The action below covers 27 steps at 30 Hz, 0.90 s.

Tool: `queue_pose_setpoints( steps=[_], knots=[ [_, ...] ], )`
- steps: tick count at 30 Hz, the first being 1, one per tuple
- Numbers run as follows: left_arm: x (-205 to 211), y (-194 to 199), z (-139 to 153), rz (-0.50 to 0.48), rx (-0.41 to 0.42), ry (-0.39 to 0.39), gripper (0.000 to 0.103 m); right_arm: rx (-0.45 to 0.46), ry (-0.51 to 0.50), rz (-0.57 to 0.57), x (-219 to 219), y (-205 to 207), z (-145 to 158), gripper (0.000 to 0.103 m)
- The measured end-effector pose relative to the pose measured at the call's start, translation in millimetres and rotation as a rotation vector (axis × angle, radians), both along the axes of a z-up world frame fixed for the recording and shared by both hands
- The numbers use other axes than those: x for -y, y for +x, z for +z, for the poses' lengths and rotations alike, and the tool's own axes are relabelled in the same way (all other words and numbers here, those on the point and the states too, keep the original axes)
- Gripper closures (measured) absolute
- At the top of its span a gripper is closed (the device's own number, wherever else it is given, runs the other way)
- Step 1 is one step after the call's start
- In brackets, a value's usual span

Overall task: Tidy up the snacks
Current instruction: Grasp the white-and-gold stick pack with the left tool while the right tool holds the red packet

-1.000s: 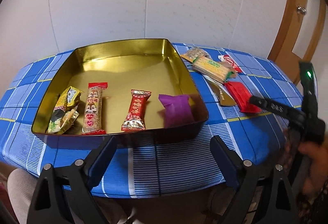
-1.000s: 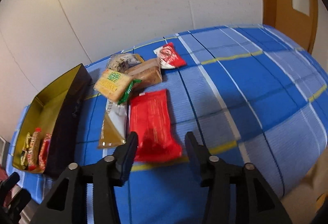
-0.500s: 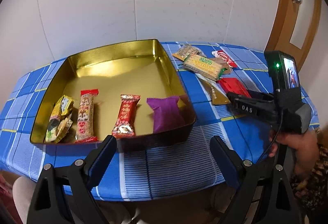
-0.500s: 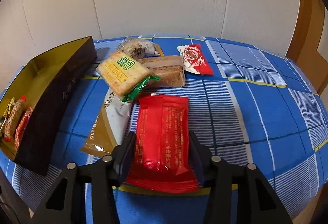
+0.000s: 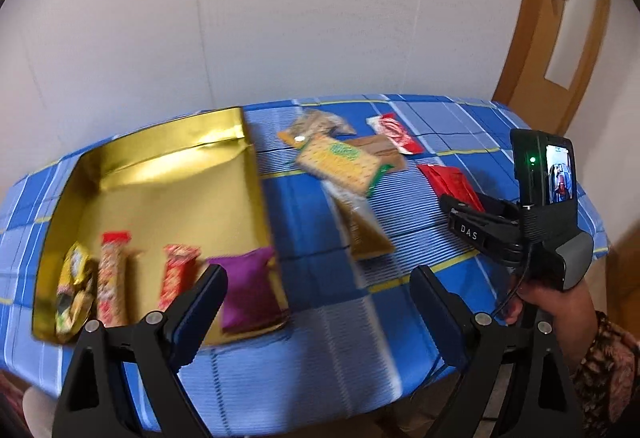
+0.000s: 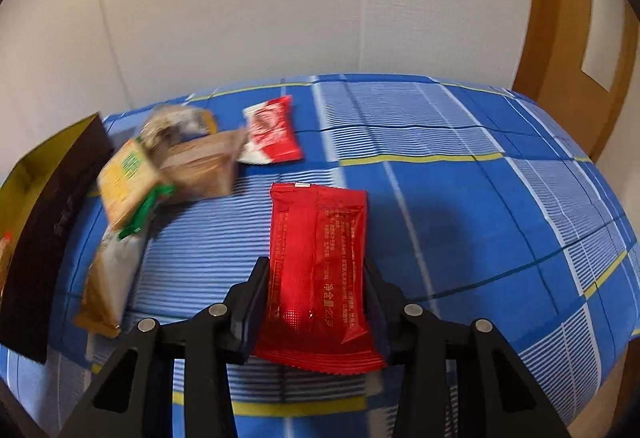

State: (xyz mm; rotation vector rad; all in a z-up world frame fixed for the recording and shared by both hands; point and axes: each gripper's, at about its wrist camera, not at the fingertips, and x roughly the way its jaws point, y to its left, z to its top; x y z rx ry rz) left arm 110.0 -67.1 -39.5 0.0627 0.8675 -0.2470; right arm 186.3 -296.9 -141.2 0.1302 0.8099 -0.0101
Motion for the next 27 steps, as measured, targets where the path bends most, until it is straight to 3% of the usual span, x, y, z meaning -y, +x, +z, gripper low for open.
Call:
queue_pose_setpoints(
  steps=[7, 15, 18, 20, 22, 27],
  knots=[
    [36.8, 42.4, -13.8, -0.008, -0.067, 0.014, 0.010, 0.036, 0.029, -0.018, 0.6, -3.6, -1.7, 0.058],
    [69.7, 83.0, -43.2, -0.012, -0.114, 0.110, 0.013, 0.044, 0.081, -0.057, 11.1, -3.4, -2.5, 0.059],
    [75.2, 95.3, -54.6, 0.003, -0.141, 0.129, 0.023, 0.046, 0.098, -0.065, 13.3, -3.2, -2.8, 0.059],
    [79.0, 101.8, -62.6, 0.004, -0.159, 0.146, 0.035, 0.047, 0.097, -0.065, 12.6, -3.4, -3.0, 0.059],
    [79.5, 104.9, -70.9, 0.003, -0.179, 0.151, 0.055, 0.048, 0.097, -0.064, 12.5, -3.4, -3.0, 0.059],
    [72.5, 95.0, -70.3, 0.012, -0.170, 0.109, 0.069, 0.048, 0.097, -0.064, 12.9, -3.3, -3.1, 0.059]
  ],
)
